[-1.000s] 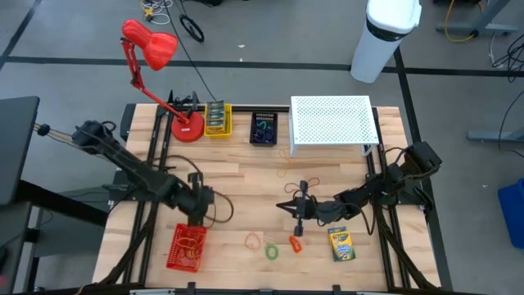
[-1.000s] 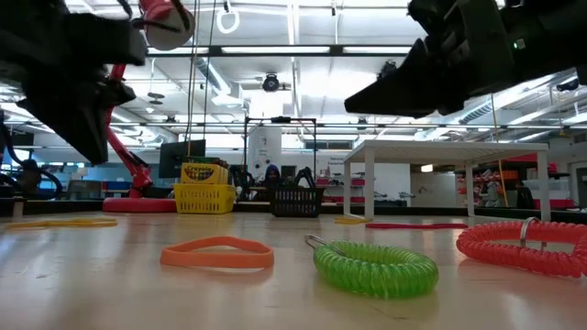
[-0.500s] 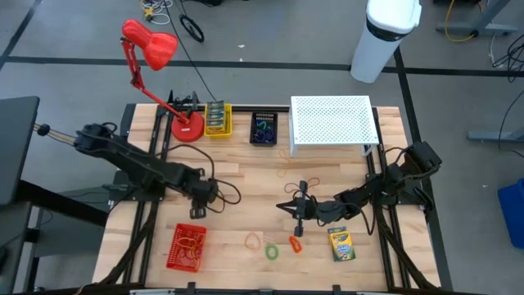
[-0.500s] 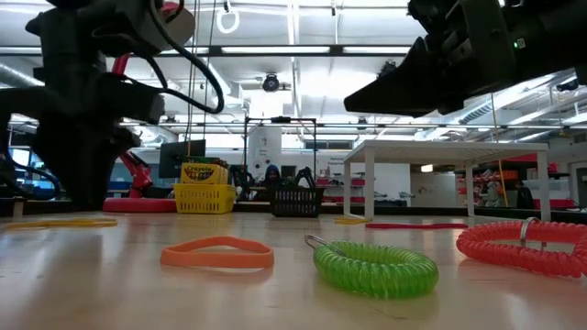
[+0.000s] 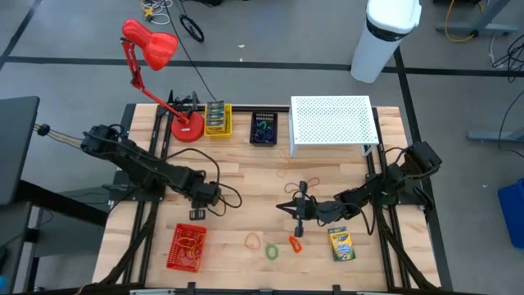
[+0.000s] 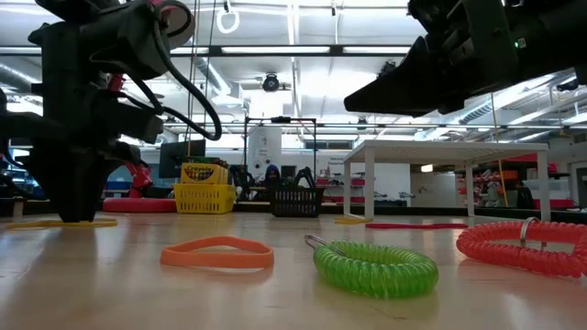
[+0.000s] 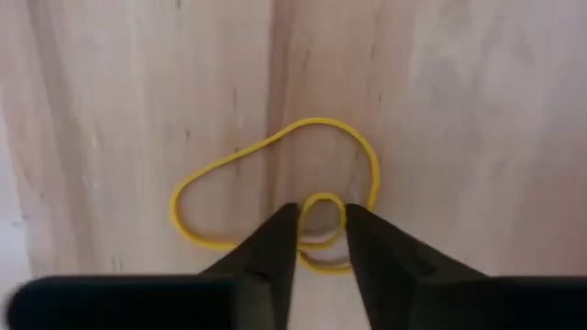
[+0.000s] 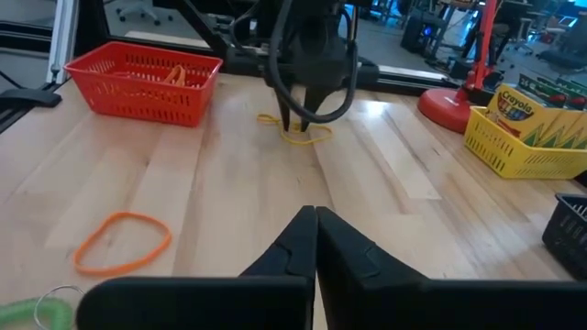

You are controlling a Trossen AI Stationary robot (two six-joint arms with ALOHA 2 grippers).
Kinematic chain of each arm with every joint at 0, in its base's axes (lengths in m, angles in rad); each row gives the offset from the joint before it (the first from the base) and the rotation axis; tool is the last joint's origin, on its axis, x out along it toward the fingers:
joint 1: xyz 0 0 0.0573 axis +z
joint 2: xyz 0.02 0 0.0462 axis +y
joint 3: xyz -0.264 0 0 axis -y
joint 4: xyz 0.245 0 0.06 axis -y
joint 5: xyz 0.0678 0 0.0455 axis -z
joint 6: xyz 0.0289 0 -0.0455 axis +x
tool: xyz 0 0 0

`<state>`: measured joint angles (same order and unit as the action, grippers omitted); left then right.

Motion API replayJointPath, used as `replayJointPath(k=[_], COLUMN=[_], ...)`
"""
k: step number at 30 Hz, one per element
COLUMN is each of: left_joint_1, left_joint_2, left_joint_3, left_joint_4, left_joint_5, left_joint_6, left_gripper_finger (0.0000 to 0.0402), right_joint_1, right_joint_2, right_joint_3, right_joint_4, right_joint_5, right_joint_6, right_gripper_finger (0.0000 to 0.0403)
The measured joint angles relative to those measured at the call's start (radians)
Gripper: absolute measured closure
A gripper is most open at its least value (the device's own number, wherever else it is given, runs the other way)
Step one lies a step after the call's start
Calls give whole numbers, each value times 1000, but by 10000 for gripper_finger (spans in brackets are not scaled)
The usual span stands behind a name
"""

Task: Pick & Place Office Desk Supplies
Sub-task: Put the yellow rubber band into the red bin

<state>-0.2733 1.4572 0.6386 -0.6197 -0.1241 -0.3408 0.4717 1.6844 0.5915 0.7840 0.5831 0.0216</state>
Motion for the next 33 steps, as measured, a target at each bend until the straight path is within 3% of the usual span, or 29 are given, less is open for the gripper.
replayJointPath(k=[6, 13, 23, 28, 33], left_joint_1=[0, -6, -109, -189, -288], left_joint_2=[0, -37, -83, -83, -83], left_joint_3=[5, 121, 464, 596, 648], left_joint_4=[8, -37, -280, -374, -386], left_joint_5=[13, -16, -33, -11, 36], left_joint_6=[17, 89, 92, 12, -129], left_gripper_finger=[390, 395, 396, 395, 395], right_joint_1=[0, 0, 0, 0, 0], right_joint_2=[0, 0, 0, 0, 0], right_joint_3=[0, 0, 0, 0, 0], right_joint_4=[0, 0, -3, -8, -9], right_joint_5=[0, 0, 0, 0, 0], right_joint_6=[0, 0, -1, -1, -1], right_gripper_finger=[400, 396, 395, 400, 396])
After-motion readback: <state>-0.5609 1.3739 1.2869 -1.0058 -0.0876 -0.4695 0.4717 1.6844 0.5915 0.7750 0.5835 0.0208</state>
